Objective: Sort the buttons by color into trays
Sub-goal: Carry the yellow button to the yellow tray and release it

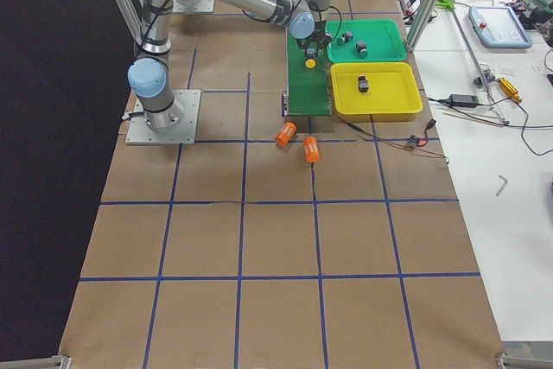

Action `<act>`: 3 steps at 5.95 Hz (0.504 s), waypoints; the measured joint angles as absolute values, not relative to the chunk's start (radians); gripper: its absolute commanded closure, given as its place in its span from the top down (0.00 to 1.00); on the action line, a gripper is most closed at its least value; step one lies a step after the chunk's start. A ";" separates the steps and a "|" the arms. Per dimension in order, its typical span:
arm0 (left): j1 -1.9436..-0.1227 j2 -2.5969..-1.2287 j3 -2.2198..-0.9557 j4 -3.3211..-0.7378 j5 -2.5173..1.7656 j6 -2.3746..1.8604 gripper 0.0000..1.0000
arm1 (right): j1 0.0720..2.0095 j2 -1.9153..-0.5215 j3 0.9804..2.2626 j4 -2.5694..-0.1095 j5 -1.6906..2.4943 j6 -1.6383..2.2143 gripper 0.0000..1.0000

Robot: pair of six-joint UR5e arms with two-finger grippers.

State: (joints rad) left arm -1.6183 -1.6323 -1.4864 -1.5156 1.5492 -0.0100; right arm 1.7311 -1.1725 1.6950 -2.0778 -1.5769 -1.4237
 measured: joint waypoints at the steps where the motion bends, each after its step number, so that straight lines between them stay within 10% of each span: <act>1: -1.618 -1.632 -1.486 -1.516 1.549 -0.009 0.99 | 1.706 -1.175 1.695 -2.071 -1.591 -1.452 0.18; 3: -1.617 -1.632 -1.486 -1.516 1.549 -0.009 0.99 | 1.650 -1.208 1.684 -2.056 -1.633 -1.517 0.18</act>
